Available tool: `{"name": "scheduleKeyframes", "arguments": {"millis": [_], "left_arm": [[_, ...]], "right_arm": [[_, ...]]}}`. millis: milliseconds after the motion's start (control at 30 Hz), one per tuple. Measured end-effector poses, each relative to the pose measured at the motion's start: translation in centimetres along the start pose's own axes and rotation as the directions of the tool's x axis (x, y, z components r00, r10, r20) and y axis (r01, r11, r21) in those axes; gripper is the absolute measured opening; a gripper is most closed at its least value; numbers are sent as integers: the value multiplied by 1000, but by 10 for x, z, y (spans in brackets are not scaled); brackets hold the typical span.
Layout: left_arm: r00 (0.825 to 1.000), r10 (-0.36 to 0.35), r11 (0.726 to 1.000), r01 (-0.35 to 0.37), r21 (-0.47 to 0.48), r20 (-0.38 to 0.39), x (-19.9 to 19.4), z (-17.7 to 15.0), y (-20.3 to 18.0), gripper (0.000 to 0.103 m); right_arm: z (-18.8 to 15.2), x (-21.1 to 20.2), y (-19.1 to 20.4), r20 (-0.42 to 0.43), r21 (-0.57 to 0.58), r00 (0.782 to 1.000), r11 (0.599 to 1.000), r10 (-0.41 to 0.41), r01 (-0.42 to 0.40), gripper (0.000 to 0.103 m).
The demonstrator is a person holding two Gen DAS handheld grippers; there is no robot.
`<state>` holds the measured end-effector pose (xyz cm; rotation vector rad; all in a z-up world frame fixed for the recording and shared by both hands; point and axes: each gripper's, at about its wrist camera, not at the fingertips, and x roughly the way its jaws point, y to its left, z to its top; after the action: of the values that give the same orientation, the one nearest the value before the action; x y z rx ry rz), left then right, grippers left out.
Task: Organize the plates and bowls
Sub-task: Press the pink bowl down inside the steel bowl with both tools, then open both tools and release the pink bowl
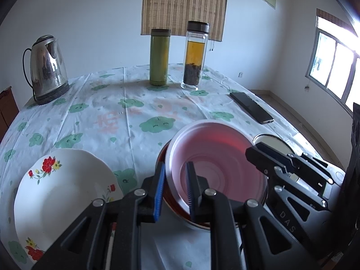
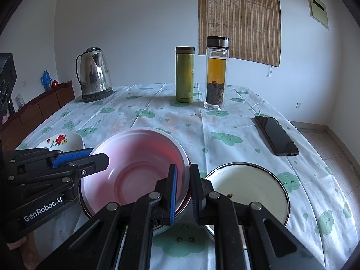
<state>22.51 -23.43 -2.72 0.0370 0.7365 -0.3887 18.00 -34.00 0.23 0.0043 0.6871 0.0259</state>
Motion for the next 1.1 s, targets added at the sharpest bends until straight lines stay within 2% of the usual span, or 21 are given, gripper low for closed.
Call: {"name": "scheduleKeyframes", "arguments": {"millis": [600, 700, 933, 1033, 1100], "left_arm": [[1000, 11, 1000, -12, 26, 16, -3, -1, -4, 19], [1000, 3, 1000, -4, 26, 25, -6, -2, -5, 28], [1000, -9, 1000, 9, 29, 22, -6, -2, -7, 39], [999, -6, 1000, 5, 21, 35, -9, -1, -5, 47], [999, -5, 1000, 5, 11, 43, -10, 0, -2, 51]], "right_arm": [[-2, 0, 2, 11, -30, 1000, 999, -14, 14, 13], [-1, 0, 2, 15, -27, 1000, 1000, -9, 9, 13], [-1, 1, 0, 17, -16, 1000, 1000, 10, -9, 15], [-1, 0, 0, 21, -19, 1000, 1000, 12, -12, 15], [0, -2, 0, 31, -17, 999, 1000, 10, -10, 23]]}}
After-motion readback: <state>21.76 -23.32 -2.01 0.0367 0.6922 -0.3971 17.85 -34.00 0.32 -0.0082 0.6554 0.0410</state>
